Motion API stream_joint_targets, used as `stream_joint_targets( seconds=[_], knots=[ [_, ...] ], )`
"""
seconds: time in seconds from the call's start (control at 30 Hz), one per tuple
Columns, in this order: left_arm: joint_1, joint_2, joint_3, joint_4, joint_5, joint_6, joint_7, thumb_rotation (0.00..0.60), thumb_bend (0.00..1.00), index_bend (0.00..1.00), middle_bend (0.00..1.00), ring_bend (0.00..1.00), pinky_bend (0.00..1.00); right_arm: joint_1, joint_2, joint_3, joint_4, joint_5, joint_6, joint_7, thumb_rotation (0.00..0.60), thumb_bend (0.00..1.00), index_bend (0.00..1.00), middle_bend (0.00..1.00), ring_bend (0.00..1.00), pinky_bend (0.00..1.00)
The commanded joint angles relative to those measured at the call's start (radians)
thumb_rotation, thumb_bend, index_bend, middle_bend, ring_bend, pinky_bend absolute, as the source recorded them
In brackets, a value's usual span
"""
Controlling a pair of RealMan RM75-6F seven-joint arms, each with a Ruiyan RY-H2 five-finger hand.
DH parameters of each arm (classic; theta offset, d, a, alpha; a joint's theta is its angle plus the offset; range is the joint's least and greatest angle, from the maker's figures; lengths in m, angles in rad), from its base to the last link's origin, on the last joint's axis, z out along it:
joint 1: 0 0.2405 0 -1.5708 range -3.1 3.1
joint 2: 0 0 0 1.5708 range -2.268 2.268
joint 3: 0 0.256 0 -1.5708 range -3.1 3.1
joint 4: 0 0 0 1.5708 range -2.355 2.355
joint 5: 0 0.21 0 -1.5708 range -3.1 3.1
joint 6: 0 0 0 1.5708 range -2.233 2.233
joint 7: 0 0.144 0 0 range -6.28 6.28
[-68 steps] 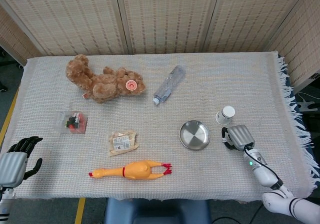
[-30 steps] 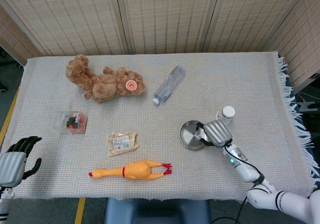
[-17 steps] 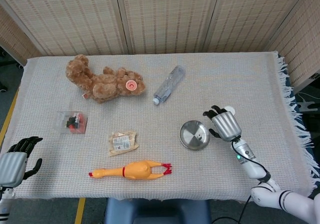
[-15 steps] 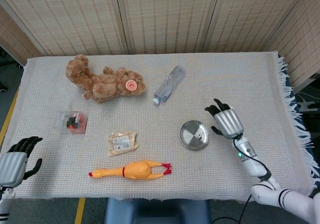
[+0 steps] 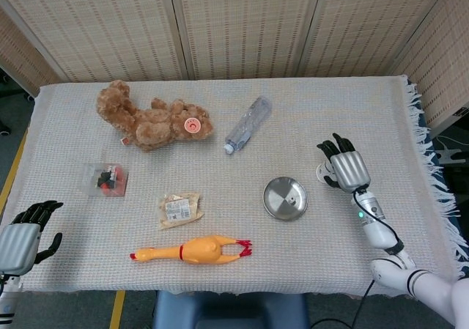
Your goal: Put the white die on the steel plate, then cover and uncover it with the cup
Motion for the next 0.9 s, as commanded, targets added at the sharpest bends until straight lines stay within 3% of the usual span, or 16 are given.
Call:
stream_joint_targets(
  seconds=[0.03,0.17,0.3,0.63,0.8,0.9],
  knots=[
    [0.0,0.0,0.0,0.0,0.0,-0.001,0.001,0.6,0.4,0.2,0.18,0.17,0.31,0.004,-0.013,0.002,0.035,0.014,-0.027,0.043,0.6,0.11,0.19,0.16,0.0,0.17],
    [-0.001,-0.001,0.0,-0.001,-0.001,-0.003,0.003,0.6,0.4,0.2,0.18,0.17,0.31,0.004,-0.026,-0.003,0.083,0.016,-0.047,0.09,0.6,0.11,0.22,0.15,0.0,0.21],
    [-0.001,-0.002,0.001,-0.001,-0.002,-0.003,0.005,0.6,0.4,0.2,0.18,0.17,0.31,0.006,-0.049,-0.008,0.138,0.014,-0.057,0.12,0.6,0.11,0.26,0.16,0.01,0.35],
    [-0.002,-0.002,0.001,0.0,-0.001,-0.005,0.007,0.6,0.4,0.2,0.18,0.17,0.31,0.006,-0.11,-0.01,0.248,-0.012,-0.005,0.177,0.6,0.13,0.41,0.39,0.31,0.65],
    [-0.003,-0.003,0.001,-0.001,0.0,-0.005,0.008,0.6,0.4,0.2,0.18,0.17,0.31,-0.004,-0.113,-0.017,0.224,-0.045,0.071,0.179,0.6,0.13,0.43,0.42,0.37,0.68],
    [-0.003,-0.003,0.002,0.0,-0.001,-0.006,0.01,0.6,0.4,0.2,0.18,0.17,0.31,-0.015,-0.094,-0.031,0.145,-0.082,0.133,0.164,0.6,0.13,0.43,0.42,0.37,0.69]
  ],
)
